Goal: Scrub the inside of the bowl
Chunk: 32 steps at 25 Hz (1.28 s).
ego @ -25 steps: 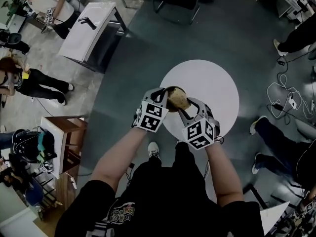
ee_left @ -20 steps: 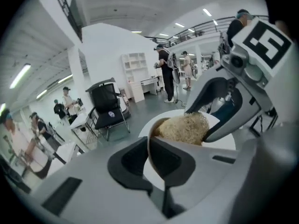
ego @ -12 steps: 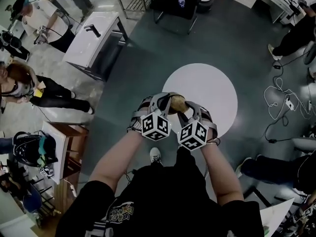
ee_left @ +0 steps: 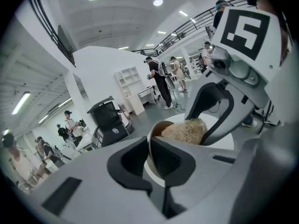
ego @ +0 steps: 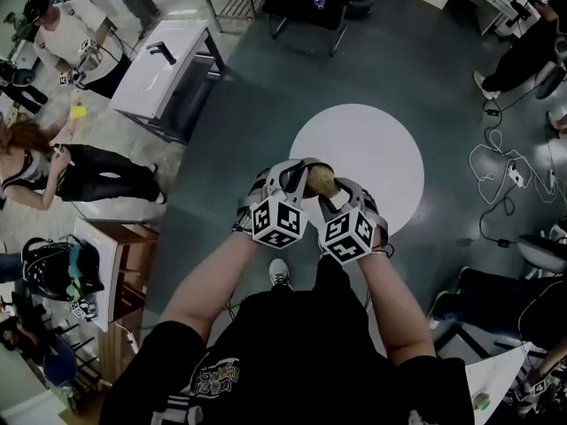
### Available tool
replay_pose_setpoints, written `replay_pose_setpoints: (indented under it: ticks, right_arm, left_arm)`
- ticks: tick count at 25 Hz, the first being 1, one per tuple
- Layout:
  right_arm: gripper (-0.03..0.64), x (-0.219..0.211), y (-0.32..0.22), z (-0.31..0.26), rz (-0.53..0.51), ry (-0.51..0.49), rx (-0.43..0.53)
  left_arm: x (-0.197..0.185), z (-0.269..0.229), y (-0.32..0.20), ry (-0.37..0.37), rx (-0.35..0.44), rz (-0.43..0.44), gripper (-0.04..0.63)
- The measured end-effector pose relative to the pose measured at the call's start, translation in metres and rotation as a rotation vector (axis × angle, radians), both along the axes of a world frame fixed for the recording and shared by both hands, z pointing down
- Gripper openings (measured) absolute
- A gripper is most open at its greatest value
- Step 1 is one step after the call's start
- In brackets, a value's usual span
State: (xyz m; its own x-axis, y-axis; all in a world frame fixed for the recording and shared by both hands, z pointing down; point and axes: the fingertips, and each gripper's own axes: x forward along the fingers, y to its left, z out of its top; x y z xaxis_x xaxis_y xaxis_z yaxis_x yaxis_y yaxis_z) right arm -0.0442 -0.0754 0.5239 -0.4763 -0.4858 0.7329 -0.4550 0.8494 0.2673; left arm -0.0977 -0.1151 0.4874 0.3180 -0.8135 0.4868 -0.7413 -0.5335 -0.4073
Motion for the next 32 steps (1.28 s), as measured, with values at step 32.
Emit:
replay_pose_setpoints:
  ticks: [32]
  right_arm:
    - [0.201,-0.003,0.04,-0.007,0.119,-0.152,-0.199]
  left_arm:
    - [-0.013,-0.017,0.012,0.089,0.036,-0.088,0.02]
